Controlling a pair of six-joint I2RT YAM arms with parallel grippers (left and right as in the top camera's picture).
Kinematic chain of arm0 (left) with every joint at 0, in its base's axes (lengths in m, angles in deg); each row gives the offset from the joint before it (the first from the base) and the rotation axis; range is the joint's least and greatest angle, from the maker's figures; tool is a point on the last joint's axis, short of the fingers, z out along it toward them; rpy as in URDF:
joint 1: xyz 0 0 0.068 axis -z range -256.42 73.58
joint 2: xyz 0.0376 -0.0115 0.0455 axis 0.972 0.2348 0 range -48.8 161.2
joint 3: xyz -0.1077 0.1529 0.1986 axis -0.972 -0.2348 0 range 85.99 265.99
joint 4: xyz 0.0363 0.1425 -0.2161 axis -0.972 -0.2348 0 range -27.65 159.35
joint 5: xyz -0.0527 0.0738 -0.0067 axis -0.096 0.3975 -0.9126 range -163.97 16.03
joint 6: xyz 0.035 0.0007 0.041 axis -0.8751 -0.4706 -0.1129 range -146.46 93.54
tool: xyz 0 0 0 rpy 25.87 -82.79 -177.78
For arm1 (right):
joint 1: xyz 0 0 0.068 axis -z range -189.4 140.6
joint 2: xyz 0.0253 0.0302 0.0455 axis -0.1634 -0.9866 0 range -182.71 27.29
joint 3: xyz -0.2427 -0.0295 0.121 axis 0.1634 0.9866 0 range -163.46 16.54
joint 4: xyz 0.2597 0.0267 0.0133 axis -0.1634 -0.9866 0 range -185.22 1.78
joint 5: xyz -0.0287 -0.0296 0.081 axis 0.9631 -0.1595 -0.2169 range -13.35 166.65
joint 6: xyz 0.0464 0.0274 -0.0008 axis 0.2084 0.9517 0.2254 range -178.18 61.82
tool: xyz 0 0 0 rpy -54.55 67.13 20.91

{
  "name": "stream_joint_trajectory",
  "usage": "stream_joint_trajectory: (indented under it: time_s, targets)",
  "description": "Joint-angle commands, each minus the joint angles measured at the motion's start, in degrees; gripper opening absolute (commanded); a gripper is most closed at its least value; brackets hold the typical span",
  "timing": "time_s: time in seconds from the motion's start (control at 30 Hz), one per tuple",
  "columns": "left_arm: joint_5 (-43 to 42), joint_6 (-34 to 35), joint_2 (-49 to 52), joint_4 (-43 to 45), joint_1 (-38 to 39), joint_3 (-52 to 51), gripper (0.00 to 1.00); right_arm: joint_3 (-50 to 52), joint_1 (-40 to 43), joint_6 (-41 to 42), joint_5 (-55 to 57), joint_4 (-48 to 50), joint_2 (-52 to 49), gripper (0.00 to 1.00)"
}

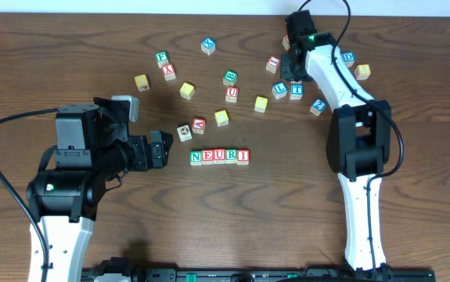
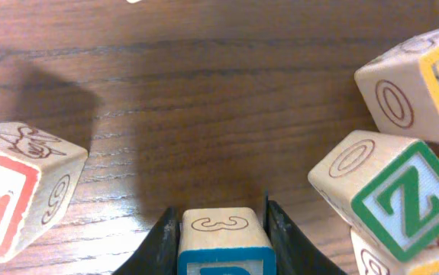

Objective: Spell out NEURIPS
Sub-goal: 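Close the right gripper on the blue P block and lift, then carry the P block with the right gripper toward the row's right end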

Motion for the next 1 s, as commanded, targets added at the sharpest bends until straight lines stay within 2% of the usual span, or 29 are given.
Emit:
stream_joint_trajectory:
  time_s: [0.0,0.07,0.4,0.97]
  targets:
    - [-0.5,-0.55,-0.37,0.11,-0.35,0.76,0.98,0.31,-0.17,0.22,0.81,-0.55,-0.61,0.12]
    - [-0.5,-0.55,-0.37,0.11,-0.35,0.76,0.98,0.31,-0.22,0.22,0.81,-0.85,-0.61,0.08]
    - [-0.52,-0.55,-0.37,0.11,-0.35,0.76,0.98,-4.0,-0.22,-0.04,0.81,-5.46,-0.48,0.06]
    - [-0.52,-0.57,-0.37,0.11,-0.35,0.76,0.98,-25.59,-0.37,-0.9,0.57,-22.51,-0.37,0.06]
